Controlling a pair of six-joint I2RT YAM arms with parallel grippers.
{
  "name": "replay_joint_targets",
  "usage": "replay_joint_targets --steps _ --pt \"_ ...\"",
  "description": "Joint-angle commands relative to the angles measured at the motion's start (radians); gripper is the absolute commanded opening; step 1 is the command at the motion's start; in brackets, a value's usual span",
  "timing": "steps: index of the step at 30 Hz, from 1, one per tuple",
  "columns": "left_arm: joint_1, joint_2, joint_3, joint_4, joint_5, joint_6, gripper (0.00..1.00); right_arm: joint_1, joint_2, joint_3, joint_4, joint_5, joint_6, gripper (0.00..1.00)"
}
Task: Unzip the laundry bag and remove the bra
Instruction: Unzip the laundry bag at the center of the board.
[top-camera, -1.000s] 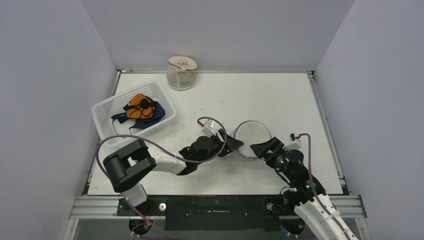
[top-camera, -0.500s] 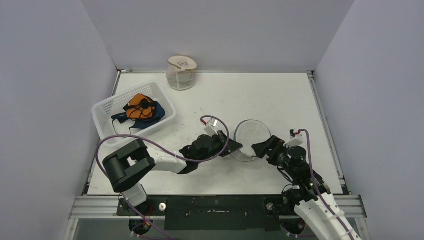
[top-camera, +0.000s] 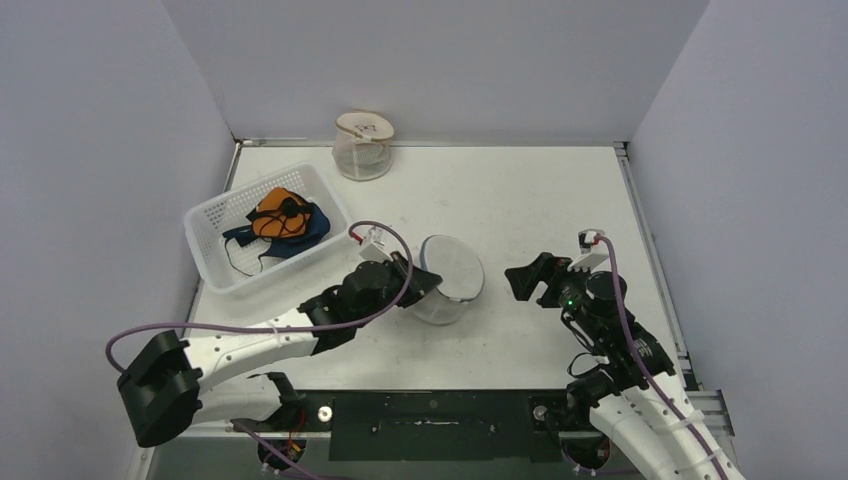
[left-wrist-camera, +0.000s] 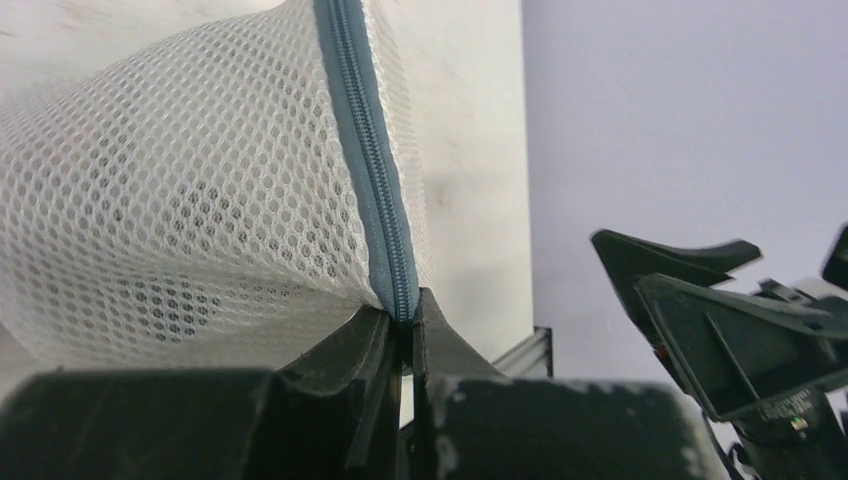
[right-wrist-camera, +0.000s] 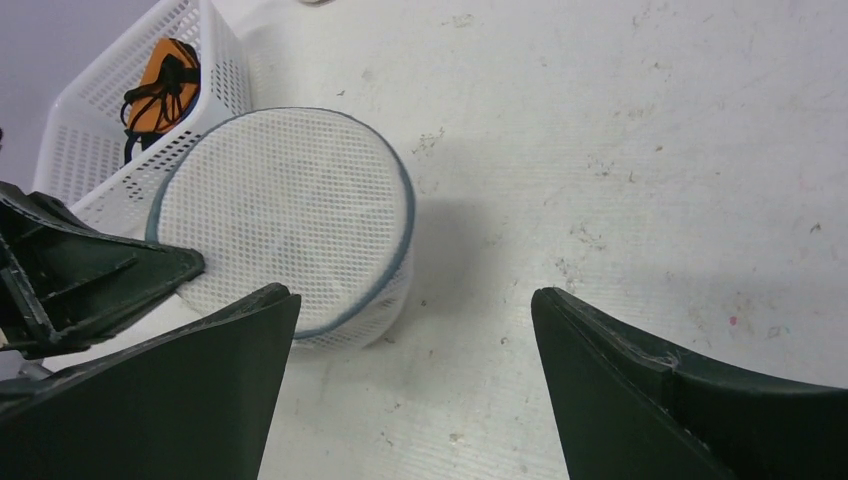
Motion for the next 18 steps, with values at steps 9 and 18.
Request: replay_joint_targets --steps 9,18 --pt "0.126 -0.301 -0.016 -0.352 -0.041 0.058 0.0 0.352 0.312 0.175 0.179 0.57 -0.104 0.9" --pt "0.296 -0.289 -0.076 -0.262 0.228 0.037 0.0 0.527 0.342 0.057 0.449 0.561 -0.094 0.9"
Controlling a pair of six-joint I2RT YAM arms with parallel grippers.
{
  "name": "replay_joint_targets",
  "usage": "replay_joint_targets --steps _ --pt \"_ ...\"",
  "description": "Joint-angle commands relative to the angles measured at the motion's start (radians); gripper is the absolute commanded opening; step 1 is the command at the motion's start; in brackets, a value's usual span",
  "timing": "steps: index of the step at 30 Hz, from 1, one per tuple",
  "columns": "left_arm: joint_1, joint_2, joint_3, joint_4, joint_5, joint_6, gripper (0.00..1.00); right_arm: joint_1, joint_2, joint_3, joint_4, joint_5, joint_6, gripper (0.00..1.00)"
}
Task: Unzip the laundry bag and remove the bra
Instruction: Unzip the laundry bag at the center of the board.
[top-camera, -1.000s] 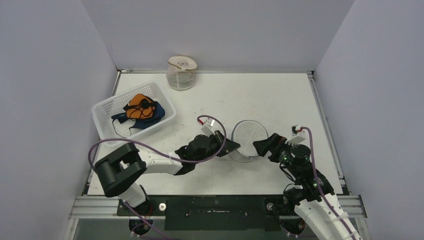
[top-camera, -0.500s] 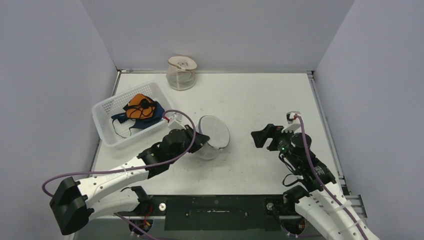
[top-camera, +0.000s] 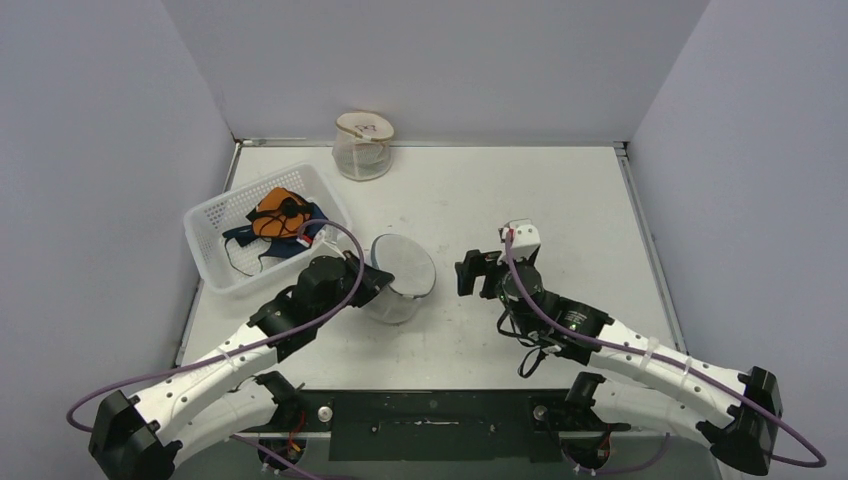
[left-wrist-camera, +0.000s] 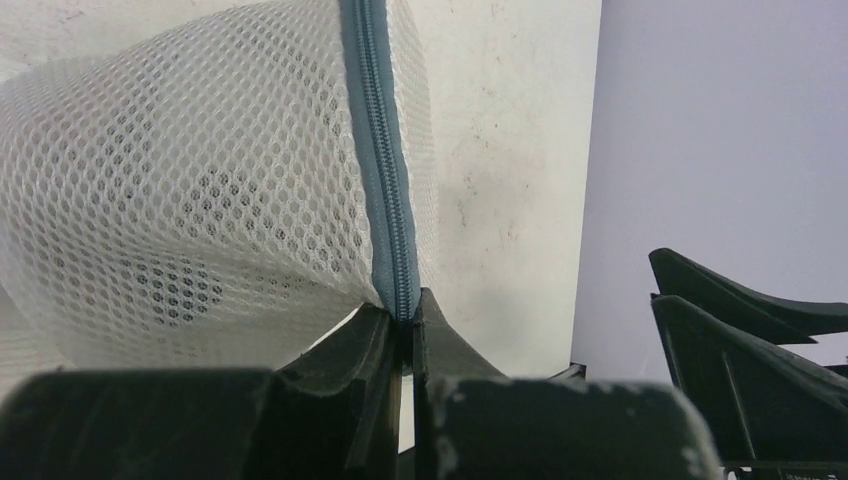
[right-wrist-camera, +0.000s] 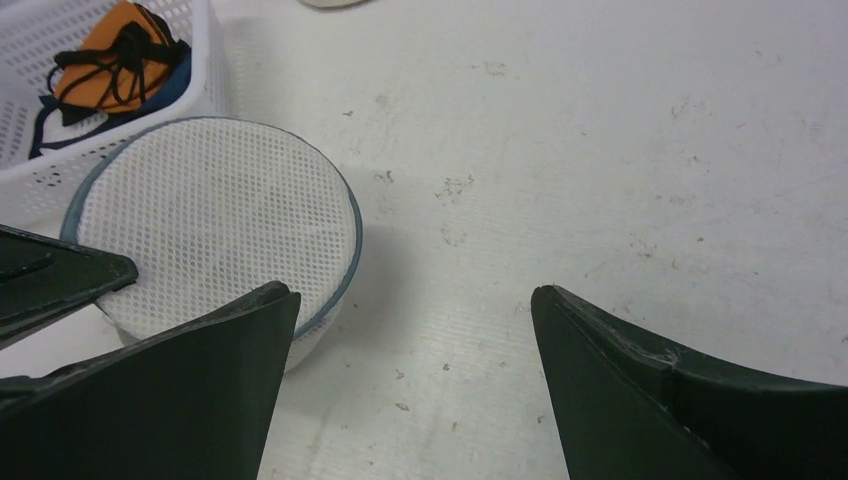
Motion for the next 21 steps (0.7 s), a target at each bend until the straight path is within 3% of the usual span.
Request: replay_joint_targets --steps 1,4,8,16,21 --pt "0.083 0.004 -0.043 0.131 0.201 -0.011 0.0 -0.04 -0.078 -0.074 0.203 -0.139 0.007 0.9" --pt "0.118 0.008 -0.063 0.187 0.272 -0.036 0.0 -0.077 -0.108 -0.146 0.276 -0.444 0.023 0.9" --pt "0.177 0.004 -0.069 0.233 0.373 -0.09 0.0 -0.088 -0.157 -0.303 0.453 -0.645 0.106 0.9" --pt "0.228 0.046 -0.05 0.289 0.491 -0.192 0.0 -0.086 -0.091 -0.434 0.771 -0.725 0.214 0.98" --pt "0.23 0.078 -0.071 0.333 0.511 -0.241 0.0 -0.087 -0.026 -0.452 0.864 -0.696 0.267 0.85"
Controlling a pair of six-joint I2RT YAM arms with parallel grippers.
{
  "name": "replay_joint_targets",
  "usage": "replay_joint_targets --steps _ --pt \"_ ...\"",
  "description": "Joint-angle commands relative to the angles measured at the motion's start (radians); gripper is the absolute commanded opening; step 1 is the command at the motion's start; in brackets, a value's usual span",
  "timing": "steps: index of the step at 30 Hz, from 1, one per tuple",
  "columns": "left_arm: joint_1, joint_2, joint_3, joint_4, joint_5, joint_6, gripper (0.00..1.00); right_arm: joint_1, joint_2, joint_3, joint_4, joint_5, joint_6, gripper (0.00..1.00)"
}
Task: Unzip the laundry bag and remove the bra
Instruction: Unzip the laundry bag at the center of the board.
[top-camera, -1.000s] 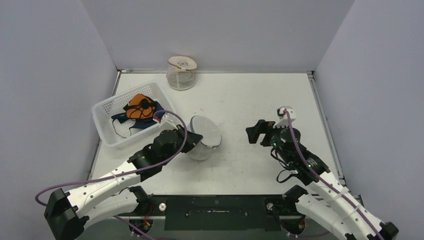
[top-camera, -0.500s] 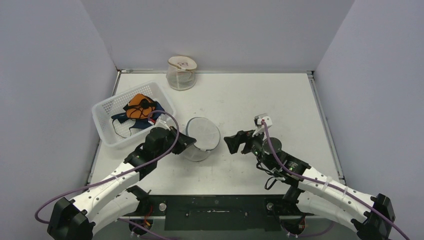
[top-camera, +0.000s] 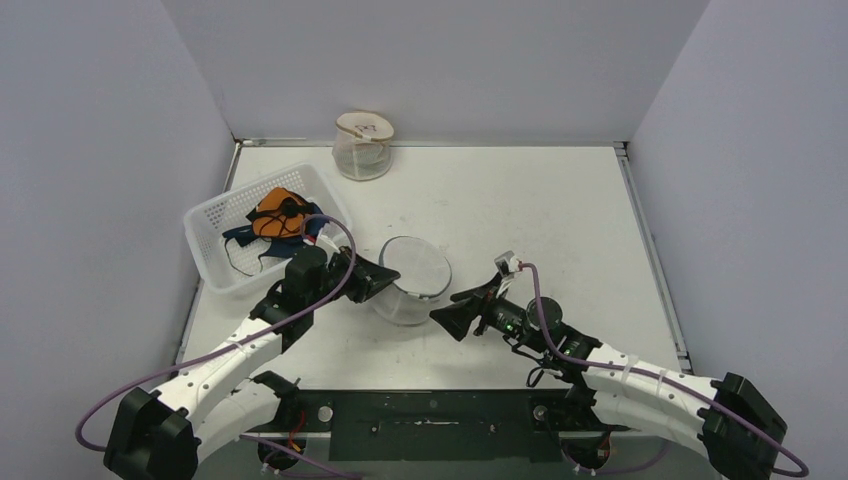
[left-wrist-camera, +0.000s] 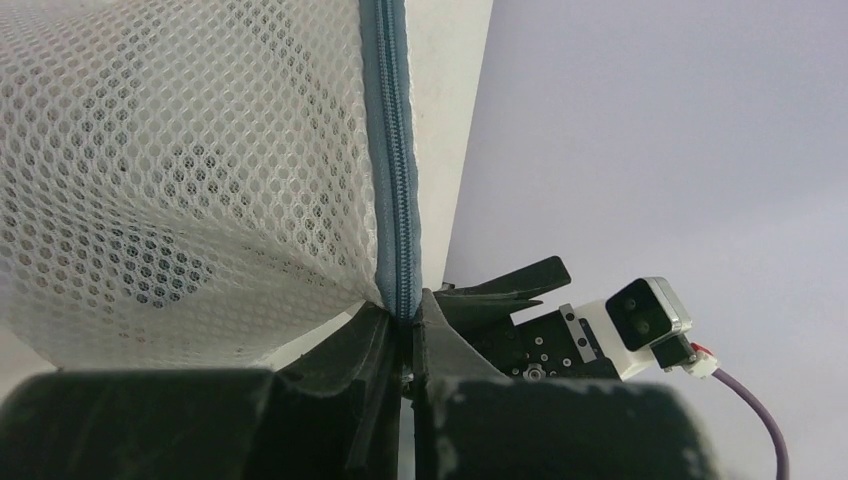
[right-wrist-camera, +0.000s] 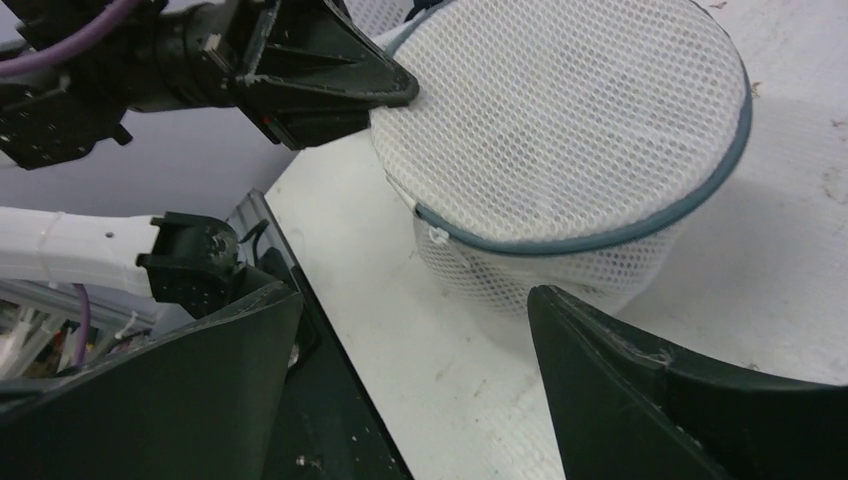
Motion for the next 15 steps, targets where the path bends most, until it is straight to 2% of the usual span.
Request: replay_joint_targets --steps 1,3,5,15 --pt "0.009 0.014 0.005 0.13 0.057 -0.067 0.0 -0.005 0.055 -0.008 0.22 -0.001 0.077 0.82" --pt "0.011 0.017 -0.003 0.141 0.056 -0.077 0.0 -0.007 0.085 -0.007 0.243 0.012 0.096 0.74" --pt "0.015 0.015 -0.006 0.139 0.053 -0.081 0.0 -0.005 0.11 -0.002 0.266 0.004 0.112 0.7" --pt "0.024 0.0 -0.02 0.139 0.052 -0.084 0.0 -0.002 0.168 0.003 0.281 -0.009 0.132 0.62"
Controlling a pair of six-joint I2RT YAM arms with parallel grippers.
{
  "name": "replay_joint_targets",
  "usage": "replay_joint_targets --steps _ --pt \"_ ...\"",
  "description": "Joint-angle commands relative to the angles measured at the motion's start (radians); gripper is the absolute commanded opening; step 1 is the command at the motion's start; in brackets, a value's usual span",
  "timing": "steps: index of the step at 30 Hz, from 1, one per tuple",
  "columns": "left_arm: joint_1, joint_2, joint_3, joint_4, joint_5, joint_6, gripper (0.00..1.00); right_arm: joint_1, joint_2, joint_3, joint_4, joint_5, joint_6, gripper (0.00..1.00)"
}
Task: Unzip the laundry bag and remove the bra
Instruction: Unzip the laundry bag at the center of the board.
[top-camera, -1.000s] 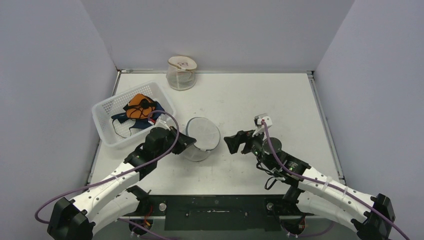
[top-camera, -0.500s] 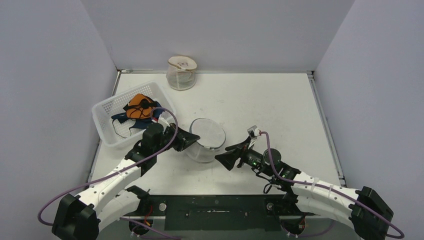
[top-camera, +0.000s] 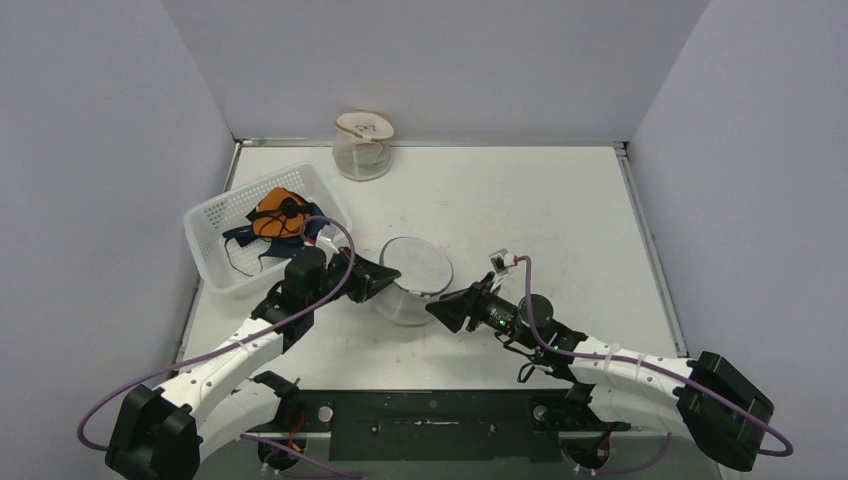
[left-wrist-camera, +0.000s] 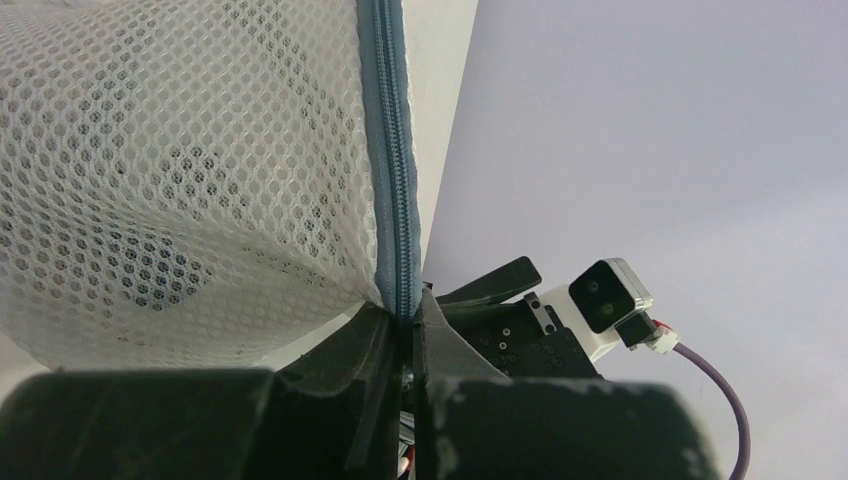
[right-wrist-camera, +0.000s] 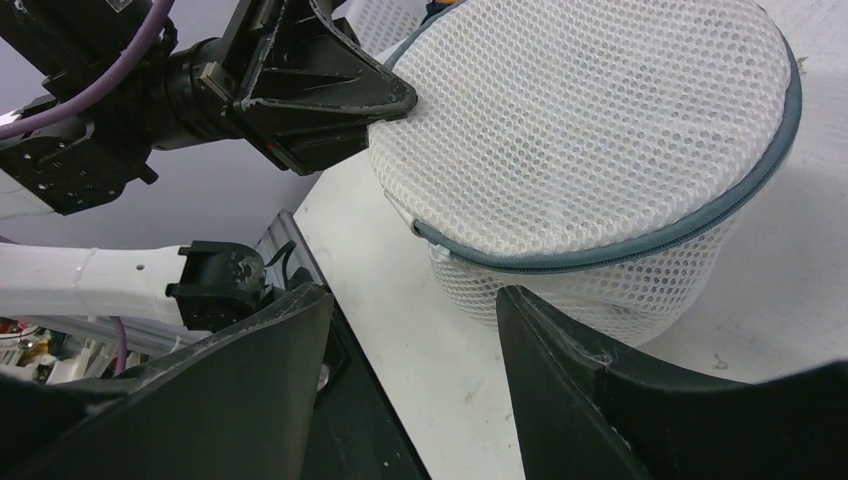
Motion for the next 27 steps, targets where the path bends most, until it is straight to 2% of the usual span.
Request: replay_joint_targets --steps 1,5,15,27 --pt "0.01 -0.022 -0.001 0.084 0.02 -0.012 0.0 -0.002 0.024 0.006 0.098 -0.008 0.016 0.61" --pt "0.01 -0.028 -0.009 0.084 0.019 -0.012 0.0 0.001 0.067 0.009 0.135 -0.024 0.026 0.58" --pt "0.01 -0.036 -0.018 0.084 0.021 -0.011 0.0 0.005 0.148 0.035 0.186 -0.03 0.033 0.62" --pt "0.01 -0.038 -0.026 0.082 0.019 -0.008 0.0 0.013 0.209 0.048 0.269 -0.065 0.06 0.56"
